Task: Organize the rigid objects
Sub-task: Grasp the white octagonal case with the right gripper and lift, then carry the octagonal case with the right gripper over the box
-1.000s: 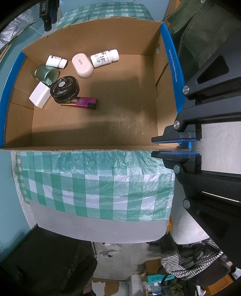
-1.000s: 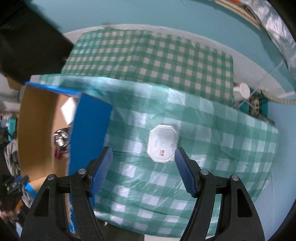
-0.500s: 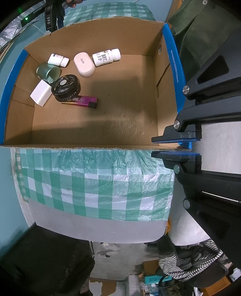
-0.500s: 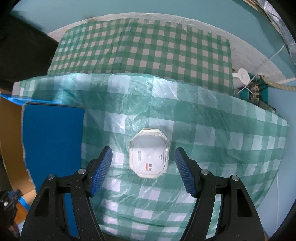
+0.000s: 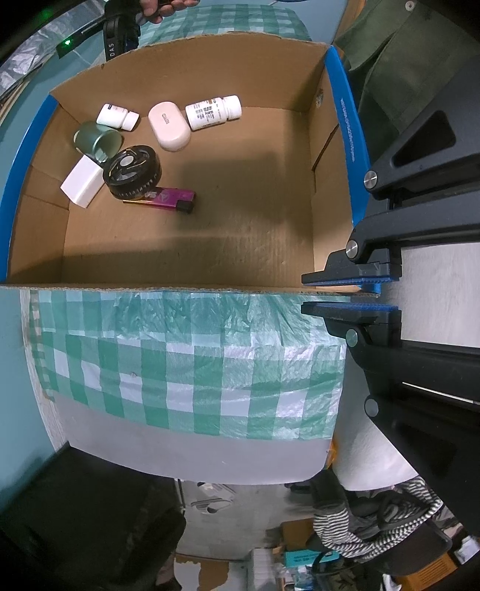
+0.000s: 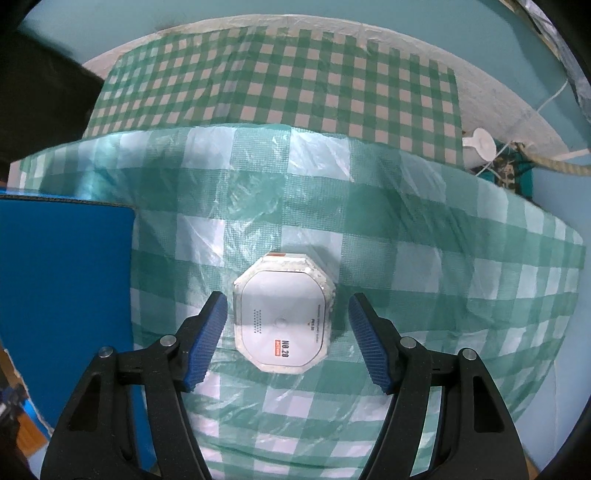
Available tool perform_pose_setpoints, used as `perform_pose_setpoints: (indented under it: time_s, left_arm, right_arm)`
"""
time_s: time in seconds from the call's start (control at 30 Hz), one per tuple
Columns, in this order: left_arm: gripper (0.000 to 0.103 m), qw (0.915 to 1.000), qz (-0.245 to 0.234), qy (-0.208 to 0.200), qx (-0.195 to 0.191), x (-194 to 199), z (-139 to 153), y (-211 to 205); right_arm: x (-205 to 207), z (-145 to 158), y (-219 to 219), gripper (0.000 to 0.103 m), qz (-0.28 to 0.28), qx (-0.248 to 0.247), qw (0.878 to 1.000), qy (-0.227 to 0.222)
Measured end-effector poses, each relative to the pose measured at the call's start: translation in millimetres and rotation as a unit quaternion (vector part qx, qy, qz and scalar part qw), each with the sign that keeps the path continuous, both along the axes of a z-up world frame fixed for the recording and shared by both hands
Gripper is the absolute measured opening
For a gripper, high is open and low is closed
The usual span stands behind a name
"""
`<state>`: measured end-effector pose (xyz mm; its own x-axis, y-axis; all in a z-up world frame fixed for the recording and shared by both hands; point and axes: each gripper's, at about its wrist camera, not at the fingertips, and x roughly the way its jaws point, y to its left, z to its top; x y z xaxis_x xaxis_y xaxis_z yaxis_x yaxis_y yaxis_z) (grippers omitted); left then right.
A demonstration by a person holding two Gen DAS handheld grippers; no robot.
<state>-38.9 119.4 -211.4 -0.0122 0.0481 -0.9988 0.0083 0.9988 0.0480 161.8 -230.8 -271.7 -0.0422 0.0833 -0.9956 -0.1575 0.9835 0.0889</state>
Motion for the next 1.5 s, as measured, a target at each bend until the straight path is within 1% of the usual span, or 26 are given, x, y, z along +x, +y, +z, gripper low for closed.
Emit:
perform_pose_setpoints:
  time_s: [0.17,0.27,0.33,0.53,0.7,1.0,1.33,1.5]
  left_arm:
    - [0.008,1.0000,0.001,0.002,0.001,-1,0,1]
    - [0.008,1.0000,0.001,0.002,0.000,-1,0,1]
    - [0.008,1.0000,0.000,0.003,-0.001,-1,-1,1]
    - [0.008,1.0000,-0.003,0.003,-0.001,-1,-3,-1]
    - [0.008,1.0000,-0.002,0.002,-0.003,-2,-3,-1]
    - [0.008,1.0000,-0.002,0.001,-0.003,-3,-4,-1]
    - [0.008,1.0000,-0.006,0.001,-0.002,-1,-3,-4]
    - [0.008,1.0000,-0.006,0.001,-0.002,-1,-3,-4]
  right_arm:
    - [-2,-4,2,0.062,-0.003,-0.002,1.000,0.005]
    - [-4,-5,4,0.059,0.001,-0.012,1.000,-0.002]
    - [-5,-4,6,0.054,0.008,-0.015,1.000,-0.006]
    - [-9,-4,11,0.053,0.032,-0.028,0.999,-0.006]
    - [-13,3,10,0.053,0.040,-0.026,0.999,-0.005]
    - [-20,37,7,0.053,0.043,-0.008,0.999,-0.018]
    - [-31,83,14,0.053,0.064,0.004,0.998,-0.027]
    - [-35,105,24,0.053,0.080,0.010,0.996,-0.040]
